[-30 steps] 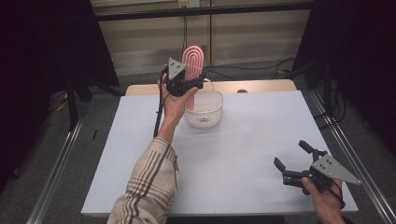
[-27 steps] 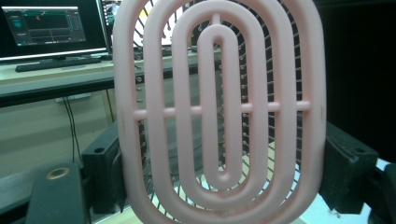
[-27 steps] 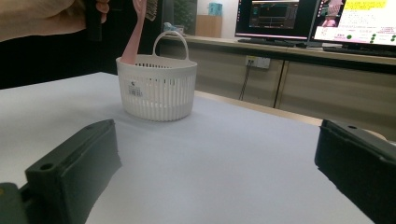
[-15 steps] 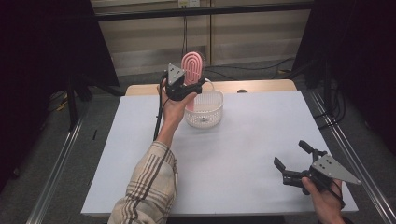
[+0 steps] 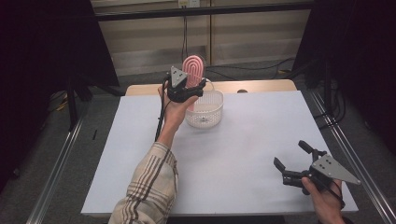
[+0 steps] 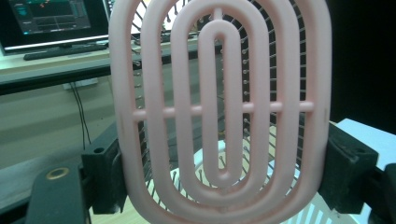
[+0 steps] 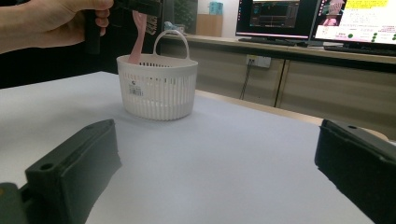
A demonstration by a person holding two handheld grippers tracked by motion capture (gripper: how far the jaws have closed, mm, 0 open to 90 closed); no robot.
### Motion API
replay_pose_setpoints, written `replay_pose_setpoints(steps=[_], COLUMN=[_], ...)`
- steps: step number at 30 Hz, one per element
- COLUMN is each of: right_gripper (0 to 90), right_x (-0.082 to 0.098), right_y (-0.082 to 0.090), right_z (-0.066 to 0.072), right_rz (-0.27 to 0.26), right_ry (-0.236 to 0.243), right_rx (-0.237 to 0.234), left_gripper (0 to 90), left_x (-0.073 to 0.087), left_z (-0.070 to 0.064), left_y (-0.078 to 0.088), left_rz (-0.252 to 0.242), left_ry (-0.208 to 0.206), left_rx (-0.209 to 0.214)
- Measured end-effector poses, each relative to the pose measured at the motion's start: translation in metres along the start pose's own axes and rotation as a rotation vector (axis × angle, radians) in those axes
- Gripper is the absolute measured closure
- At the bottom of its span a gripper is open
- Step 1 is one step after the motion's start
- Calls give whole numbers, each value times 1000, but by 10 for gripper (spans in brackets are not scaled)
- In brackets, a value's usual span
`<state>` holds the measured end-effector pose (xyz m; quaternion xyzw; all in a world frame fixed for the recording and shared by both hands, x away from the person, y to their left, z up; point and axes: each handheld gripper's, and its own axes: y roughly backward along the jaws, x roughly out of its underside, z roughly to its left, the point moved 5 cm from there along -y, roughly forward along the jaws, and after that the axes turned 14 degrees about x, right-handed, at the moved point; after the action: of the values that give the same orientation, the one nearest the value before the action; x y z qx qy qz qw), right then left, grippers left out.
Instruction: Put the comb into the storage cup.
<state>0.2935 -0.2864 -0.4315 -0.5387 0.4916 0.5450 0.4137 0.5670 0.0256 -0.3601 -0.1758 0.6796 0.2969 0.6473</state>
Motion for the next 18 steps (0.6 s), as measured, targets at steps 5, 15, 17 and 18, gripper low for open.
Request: replay_pose_setpoints(steps=[5, 15, 17, 18], right_gripper=[0, 0, 0, 0], right_x=[0, 0, 0, 0], right_y=[0, 0, 0, -1], right_z=[0, 0, 0, 0], right_rz=[-1, 0, 0, 1], right_ry=[1, 2, 2, 2], right_rx=[-2, 0, 0, 0], left_gripper=[192, 192, 192, 192], left_x=[3, 11, 12, 14], left_z=[1, 0, -1, -1], left_y=[1, -1, -1, -2], left_rz=[-4, 12, 13, 19], left_ry=[18, 33, 29, 27], left_rx=[-8, -19, -21, -22])
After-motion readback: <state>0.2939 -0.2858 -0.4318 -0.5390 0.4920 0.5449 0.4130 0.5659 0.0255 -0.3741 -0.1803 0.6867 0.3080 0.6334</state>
